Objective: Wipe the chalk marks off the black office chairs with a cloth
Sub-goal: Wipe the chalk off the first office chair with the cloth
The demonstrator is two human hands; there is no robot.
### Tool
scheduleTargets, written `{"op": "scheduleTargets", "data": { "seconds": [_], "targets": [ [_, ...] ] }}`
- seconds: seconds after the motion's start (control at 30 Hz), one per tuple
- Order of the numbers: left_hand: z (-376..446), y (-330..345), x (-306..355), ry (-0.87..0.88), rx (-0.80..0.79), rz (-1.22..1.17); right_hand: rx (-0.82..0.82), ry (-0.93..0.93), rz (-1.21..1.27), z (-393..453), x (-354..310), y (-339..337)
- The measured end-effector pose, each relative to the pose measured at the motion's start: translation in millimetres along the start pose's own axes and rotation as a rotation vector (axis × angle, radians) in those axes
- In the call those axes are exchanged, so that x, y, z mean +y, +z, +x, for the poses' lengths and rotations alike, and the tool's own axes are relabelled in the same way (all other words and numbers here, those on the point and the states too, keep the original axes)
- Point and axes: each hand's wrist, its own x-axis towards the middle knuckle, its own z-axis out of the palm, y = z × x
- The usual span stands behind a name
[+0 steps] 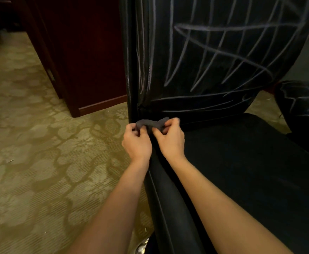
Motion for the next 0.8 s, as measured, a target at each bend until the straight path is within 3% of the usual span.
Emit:
{"op": "scheduleTargets", "data": {
  "seconds": [0.07, 0.2, 0.3, 0.4, 0.5, 0.6, 0.73, 0.8],
  "targets": [
    [3.4, 3.6, 6.7, -0.064, -0.001, -0.125, -0.003, 0.073, 0.059, 11.5, -2.4, -3.1],
    [3.0, 8.3, 18.8, -0.050, -0.018, -0.150, -0.076, 0.027, -0.088, 28.2, -2.9, -2.7],
    [-6.1, 7.3, 23.9, 0.047, -0.080, -0.195, -0.117, 0.147, 0.362, 33.4, 3.1, -5.3],
    [-11.3, 1.1, 30.0, 0.184, -0.214, -0.242, -0.284, 0.244, 0.736, 34.8, 10.6, -17.7],
    [-8.9, -12.3, 32.8, 0.259, -0.379, -0.231, -0.493, 0.216, 0.756, 39.1, 15.3, -33.4],
    [-5.1, -28.1, 33.9, 0.211, -0.505, -0.220, -0.627, 0.217, 0.762, 43.7, 17.2, -46.7],
    [-6.2, -37.2, 38.6, 0.132, -0.578, -0.259, -0.771, 0.199, 0.693, 45.1, 19.8, -64.6],
    [-10.3, -34.3, 39.9, 0.116, -0.558, -0.285, -0.740, 0.178, 0.623, 44.7, 18.8, -68.5]
  ]
}}
